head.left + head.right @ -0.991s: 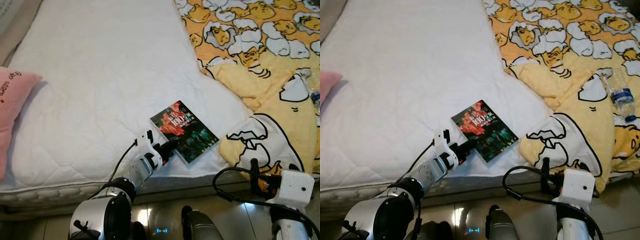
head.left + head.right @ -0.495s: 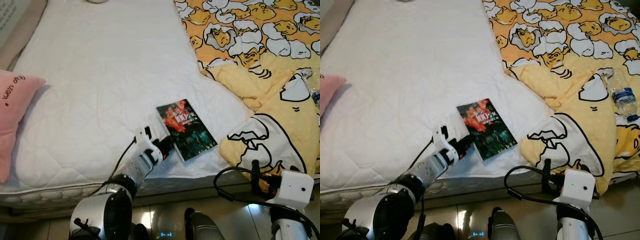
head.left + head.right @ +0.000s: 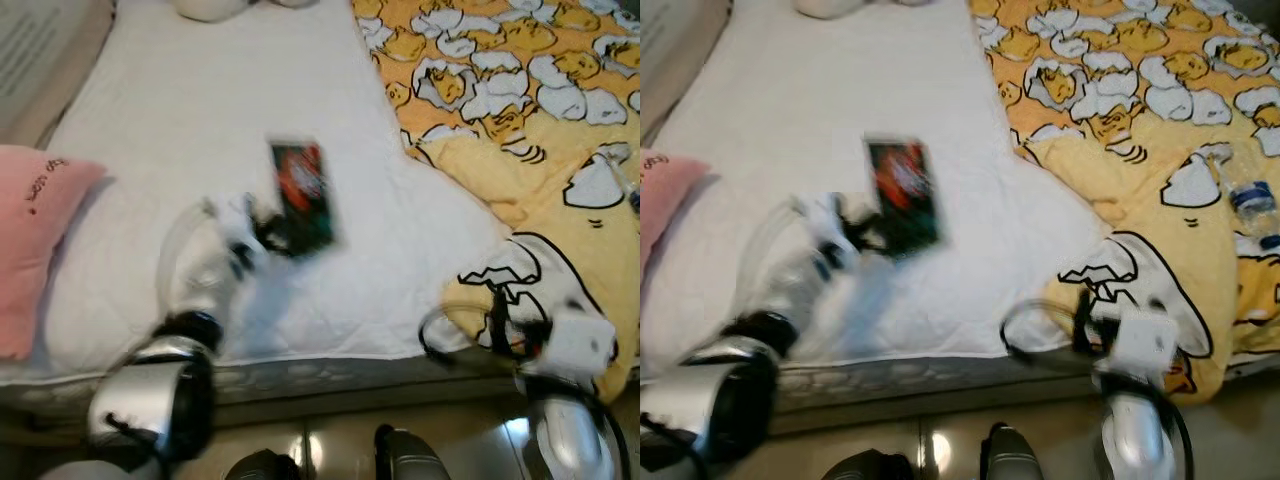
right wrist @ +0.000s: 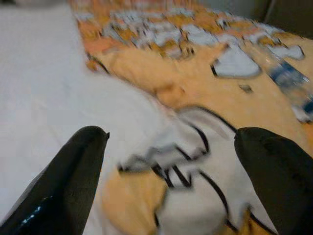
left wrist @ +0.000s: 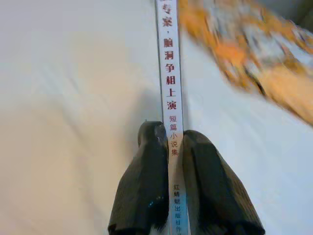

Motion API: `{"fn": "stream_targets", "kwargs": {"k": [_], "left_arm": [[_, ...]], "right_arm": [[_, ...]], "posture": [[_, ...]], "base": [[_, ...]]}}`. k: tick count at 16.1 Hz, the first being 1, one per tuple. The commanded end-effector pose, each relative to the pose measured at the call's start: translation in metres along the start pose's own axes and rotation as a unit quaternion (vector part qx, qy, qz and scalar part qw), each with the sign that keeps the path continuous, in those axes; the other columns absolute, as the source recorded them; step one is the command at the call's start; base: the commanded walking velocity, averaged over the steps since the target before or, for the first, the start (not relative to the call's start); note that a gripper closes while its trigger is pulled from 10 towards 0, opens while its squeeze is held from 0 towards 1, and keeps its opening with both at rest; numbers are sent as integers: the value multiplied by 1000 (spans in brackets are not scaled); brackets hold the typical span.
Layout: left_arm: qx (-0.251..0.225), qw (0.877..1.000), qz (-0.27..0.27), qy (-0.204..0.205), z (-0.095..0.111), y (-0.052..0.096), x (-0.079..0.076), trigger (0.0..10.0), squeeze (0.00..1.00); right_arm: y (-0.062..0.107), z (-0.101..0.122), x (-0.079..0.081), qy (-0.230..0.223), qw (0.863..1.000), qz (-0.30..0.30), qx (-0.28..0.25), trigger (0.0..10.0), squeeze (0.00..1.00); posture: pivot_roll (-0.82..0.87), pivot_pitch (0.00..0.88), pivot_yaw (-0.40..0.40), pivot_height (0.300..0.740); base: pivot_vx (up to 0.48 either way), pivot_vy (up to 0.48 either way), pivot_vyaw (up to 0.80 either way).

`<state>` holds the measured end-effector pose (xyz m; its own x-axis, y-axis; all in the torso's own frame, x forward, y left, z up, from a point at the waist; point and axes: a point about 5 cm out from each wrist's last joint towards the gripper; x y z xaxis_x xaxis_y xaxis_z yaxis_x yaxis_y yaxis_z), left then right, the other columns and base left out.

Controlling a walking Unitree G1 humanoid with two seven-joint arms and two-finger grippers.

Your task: Clean up the room

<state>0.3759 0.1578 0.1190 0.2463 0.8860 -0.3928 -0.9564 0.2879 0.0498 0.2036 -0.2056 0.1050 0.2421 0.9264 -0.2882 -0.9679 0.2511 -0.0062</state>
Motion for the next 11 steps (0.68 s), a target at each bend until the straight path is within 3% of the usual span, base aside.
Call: {"fn": "stream_targets", "kwargs": {"k": [1,3,6,9,10,11], "left_arm": [[-77,996,6,-55,33,1,1,0,0],[-96,991,17,-90,32,18,8,0,0],[-83,989,28,-119,-1,49,5,0,0],[-80,988,25,-130,-13,50,-13,0,0],[-83,986,18,-144,-11,48,-20,0,0],[-87,985,16,-150,-8,45,-24,0,0]], "right_arm": [[-9,2,2,-12,1000,15,-5,10000,0],[-29,9,9,-30,998,43,-21,10000,0],[-55,11,18,-38,996,81,-25,10000,0],[-67,14,28,-41,993,106,-35,10000,24],[-69,18,28,-64,990,108,-59,10000,82],[-70,22,25,-41,990,90,-102,10000,24]], "posture": [[-87,7,72,736],[-24,0,32,736],[73,0,-47,736],[92,0,-65,736],[105,0,-68,736],[109,0,-65,736]], "base": [[0,0,0],[0,0,0],[0,0,508],[0,0,715],[0,0,712],[0,0,800]]}}
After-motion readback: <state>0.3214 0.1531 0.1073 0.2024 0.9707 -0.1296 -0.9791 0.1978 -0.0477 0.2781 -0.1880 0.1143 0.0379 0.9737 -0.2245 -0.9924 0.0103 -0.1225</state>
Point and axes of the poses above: a point about 5 cm out from each wrist's last joint towards the gripper, its own y axis pointing back from the gripper into the wrist, its own z axis along the axis of the wrist's last joint, x = y × z, and after that the axes turned 12 degrees about y, right-handed
